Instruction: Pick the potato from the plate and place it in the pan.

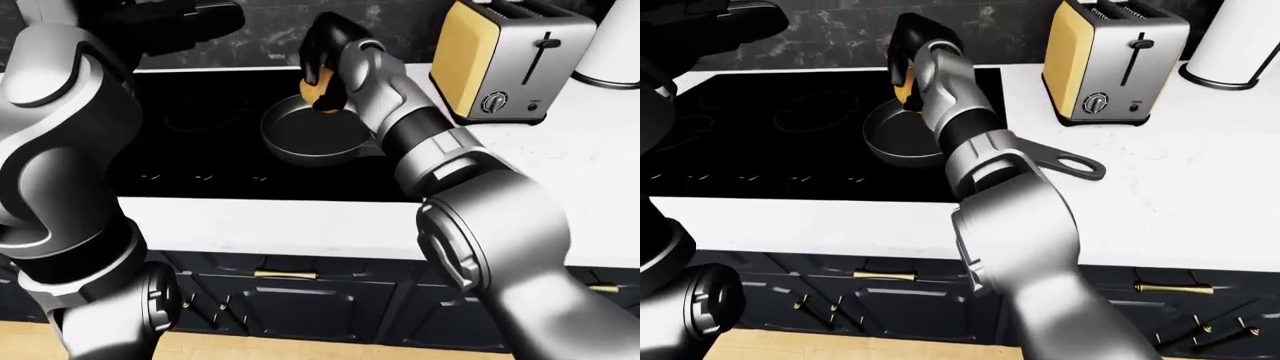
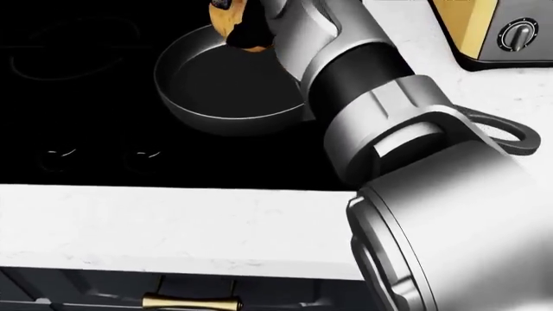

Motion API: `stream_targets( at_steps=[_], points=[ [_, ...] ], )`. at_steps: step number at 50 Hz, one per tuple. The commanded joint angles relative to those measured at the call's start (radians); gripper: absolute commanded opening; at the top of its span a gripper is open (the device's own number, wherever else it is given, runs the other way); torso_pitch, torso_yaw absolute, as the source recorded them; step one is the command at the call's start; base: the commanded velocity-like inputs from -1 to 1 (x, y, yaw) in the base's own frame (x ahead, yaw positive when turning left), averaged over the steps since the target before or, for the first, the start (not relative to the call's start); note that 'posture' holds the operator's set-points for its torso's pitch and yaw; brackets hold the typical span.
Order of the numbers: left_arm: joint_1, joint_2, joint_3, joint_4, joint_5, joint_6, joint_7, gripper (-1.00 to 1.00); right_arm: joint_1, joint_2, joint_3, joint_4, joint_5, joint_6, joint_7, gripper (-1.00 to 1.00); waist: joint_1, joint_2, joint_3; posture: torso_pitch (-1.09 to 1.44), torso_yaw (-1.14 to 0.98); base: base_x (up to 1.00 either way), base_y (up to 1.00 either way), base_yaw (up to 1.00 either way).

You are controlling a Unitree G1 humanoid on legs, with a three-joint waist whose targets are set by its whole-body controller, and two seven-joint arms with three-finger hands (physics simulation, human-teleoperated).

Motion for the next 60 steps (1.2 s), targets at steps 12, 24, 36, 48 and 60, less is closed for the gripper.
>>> stream_targets(
  at_steps=[12, 24, 36, 48, 60],
  points=[
    [-0.033, 0.012, 0.011, -0.021, 0.003, -0.020, 0.000, 1.00, -0.003, -0.002, 0.037, -0.037, -0.126, -0.103, -0.063, -1.00, 0.000, 0.007, -0.030, 0.00, 0.00, 0.00, 0.00, 0.00],
    [-0.031, 0.011, 0.007, -0.020, 0.006, -0.023, -0.001, 1.00, 0.014, 0.005, 0.020, -0.037, -0.162, -0.112, -0.069, -1.00, 0.002, 0.007, -0.031, 0.00, 0.00, 0.00, 0.00, 0.00],
    [-0.030, 0.007, 0.008, -0.022, 0.010, -0.023, -0.004, 1.00, 0.002, 0.009, 0.010, -0.037, -0.168, -0.118, -0.073, 1.00, 0.003, 0.007, -0.033, 0.00, 0.00, 0.00, 0.00, 0.00],
    [-0.031, 0.006, 0.006, -0.020, 0.014, -0.024, -0.007, 1.00, 0.008, 0.011, 0.011, -0.036, -0.175, -0.121, -0.073, 1.00, 0.004, 0.005, -0.035, 0.00, 0.00, 0.00, 0.00, 0.00],
    [-0.030, 0.005, 0.007, -0.021, 0.016, -0.023, -0.008, 1.00, -0.010, 0.004, -0.013, -0.039, -0.152, -0.118, -0.124, 1.00, 0.004, 0.005, -0.036, 0.00, 0.00, 0.00, 0.00, 0.00]
  ],
)
